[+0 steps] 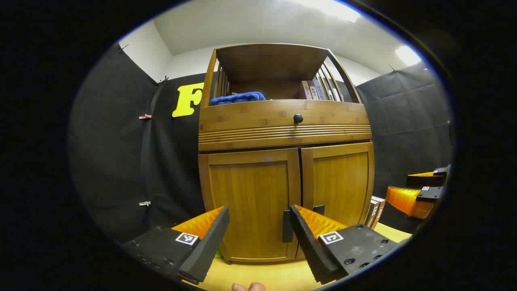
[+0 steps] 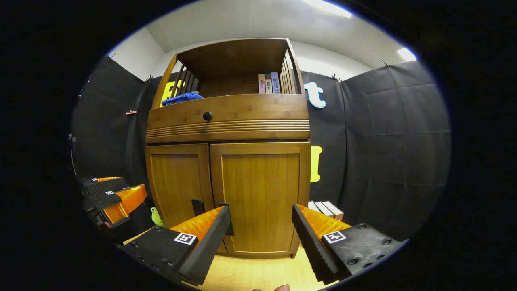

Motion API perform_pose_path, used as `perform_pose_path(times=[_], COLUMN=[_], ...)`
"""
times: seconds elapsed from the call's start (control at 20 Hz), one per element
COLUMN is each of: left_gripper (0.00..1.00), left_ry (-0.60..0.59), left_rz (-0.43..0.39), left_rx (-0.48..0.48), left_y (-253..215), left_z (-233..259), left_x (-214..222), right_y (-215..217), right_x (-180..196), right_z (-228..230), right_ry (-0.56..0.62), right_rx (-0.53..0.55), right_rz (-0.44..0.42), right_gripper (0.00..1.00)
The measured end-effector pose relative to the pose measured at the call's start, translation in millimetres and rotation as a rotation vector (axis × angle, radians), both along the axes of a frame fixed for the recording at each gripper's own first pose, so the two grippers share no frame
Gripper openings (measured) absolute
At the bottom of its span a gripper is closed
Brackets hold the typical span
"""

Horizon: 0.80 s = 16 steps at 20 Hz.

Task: Open the right door of the double-door shoe cabinet with the right hand, and open the left door with the left hand.

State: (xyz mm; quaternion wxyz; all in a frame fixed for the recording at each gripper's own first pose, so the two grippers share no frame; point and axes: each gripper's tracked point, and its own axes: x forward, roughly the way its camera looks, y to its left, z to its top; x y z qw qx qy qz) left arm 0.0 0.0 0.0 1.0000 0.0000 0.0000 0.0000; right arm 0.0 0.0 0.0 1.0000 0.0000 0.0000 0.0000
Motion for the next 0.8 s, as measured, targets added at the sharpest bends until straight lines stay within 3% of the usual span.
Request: perform_pose_path(times=[0.8], left_gripper=[0.94], left_ry=[0.020], left_rz=[-0.010], left_rx=[-0.005], left_y=[1.8], left_z=[-4.5], left_x=[10.2], right_y=[5.7], right_x=[6.6], right_z=[-0.3], right_ry=[0.005], right_rx=[-0.008], right_rz=[0.003], right_gripper=[0.98])
